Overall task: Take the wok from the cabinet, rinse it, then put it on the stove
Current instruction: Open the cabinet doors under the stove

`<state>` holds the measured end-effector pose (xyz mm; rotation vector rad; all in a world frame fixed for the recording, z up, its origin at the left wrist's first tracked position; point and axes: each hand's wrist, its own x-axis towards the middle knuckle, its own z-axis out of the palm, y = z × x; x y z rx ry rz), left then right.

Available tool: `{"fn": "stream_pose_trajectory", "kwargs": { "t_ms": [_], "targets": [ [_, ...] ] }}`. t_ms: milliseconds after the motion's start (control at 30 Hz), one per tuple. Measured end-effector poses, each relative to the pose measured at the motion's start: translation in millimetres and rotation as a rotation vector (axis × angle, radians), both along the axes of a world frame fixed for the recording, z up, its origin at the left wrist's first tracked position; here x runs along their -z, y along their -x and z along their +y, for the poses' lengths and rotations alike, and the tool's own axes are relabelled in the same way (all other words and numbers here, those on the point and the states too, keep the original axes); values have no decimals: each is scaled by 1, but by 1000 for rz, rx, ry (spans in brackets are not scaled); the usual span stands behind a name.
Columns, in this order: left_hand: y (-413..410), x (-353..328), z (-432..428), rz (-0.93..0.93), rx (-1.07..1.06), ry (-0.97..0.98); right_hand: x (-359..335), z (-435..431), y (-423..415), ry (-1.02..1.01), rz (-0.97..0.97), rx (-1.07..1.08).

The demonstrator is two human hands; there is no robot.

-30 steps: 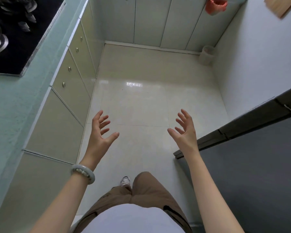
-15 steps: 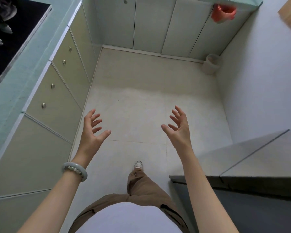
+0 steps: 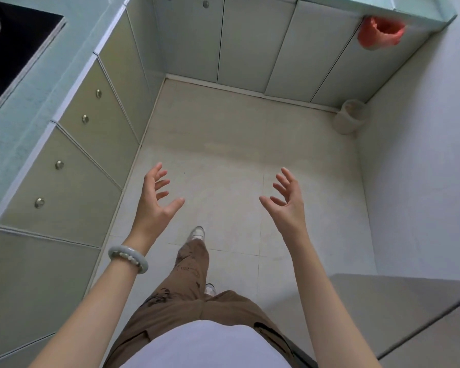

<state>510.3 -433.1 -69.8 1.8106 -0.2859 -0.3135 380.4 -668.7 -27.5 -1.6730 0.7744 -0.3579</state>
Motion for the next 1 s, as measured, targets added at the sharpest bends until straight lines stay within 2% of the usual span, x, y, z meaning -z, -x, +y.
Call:
{"fn": "stream_pose_trajectory", "kwargs": {
  "t_ms": [633, 833, 1000],
  "targets": [
    [-255, -4, -148, 2, -60, 34, -9, -141, -279, 13, -25, -77],
    [-292, 4, -158, 39, -208, 30, -7, -174, -348, 16, 10, -195],
    [-313, 11, -168, 56, -431, 36, 0, -198, -418, 5, 37, -402]
  ]
}}
